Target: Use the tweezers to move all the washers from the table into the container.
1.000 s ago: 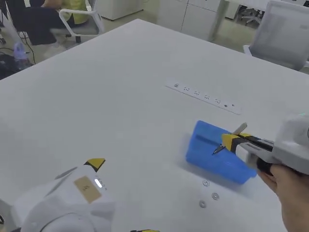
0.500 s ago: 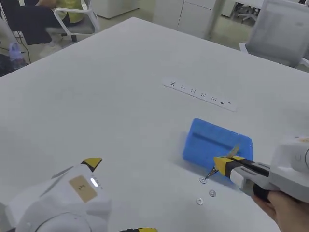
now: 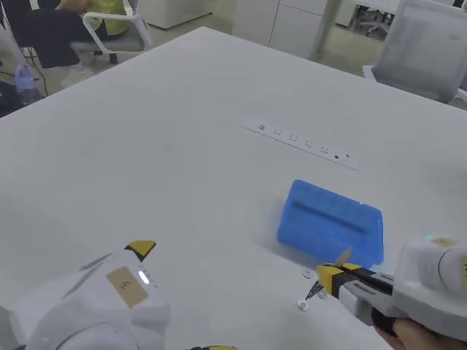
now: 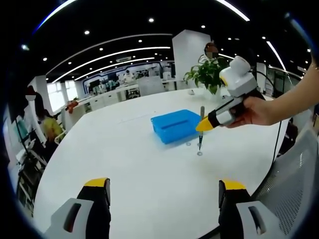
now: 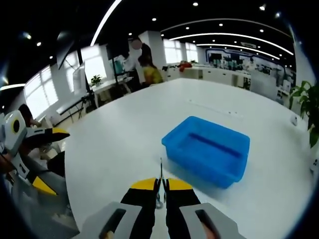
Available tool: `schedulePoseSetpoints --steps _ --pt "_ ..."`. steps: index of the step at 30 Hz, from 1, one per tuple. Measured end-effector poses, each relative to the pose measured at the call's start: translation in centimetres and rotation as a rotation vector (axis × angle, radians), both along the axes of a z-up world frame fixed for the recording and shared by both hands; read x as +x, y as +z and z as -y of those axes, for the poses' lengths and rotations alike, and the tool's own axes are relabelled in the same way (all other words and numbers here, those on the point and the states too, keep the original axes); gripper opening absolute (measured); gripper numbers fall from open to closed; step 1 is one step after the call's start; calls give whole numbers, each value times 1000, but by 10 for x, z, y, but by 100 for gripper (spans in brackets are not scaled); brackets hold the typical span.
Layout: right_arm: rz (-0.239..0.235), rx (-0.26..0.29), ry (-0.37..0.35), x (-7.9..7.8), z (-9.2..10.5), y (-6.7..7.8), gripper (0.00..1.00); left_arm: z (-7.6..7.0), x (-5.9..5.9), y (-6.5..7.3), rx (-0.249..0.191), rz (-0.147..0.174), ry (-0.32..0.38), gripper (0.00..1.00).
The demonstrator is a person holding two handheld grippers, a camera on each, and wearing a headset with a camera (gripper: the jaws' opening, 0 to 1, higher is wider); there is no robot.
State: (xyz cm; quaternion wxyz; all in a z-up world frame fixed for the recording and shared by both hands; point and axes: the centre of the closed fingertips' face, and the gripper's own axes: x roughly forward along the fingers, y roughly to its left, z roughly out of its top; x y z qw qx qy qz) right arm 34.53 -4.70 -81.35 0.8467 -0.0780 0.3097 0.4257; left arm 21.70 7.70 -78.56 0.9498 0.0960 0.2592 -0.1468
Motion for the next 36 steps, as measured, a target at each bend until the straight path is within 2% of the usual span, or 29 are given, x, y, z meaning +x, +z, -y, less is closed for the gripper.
schedulePoseSetpoints --steps 3,7,11,15,18,20,23,24,32,36 --pt "-6 -13 -3 0 1 -6 2 0 0 0 0 -2 -2 92" --pt "-13 -10 -3 -3 -1 -7 2 0 0 -1 0 -5 -2 91" --pt "4 -24 0 -3 0 -9 2 1 0 -2 4 -8 -4 91" --pt "8 -18 -9 -3 0 -9 2 1 -1 -2 8 -10 -4 91" --pt "6 5 -24 -8 0 -9 2 0 -1 -3 10 -12 -4 91" --pt "14 7 -17 -12 -2 -9 2 0 0 -2 9 -11 -2 91" --pt "62 -37 15 -15 -3 -9 2 0 -1 -3 14 -15 -2 90" --pt "62 -39 15 -18 -5 -8 2 0 -1 -4 17 -19 -3 90" --pt "48 -68 11 -15 -4 -7 1 0 -1 -3 11 -16 -2 90" --pt "9 -60 -9 -13 -2 -7 1 0 -1 -2 8 -13 -3 90"
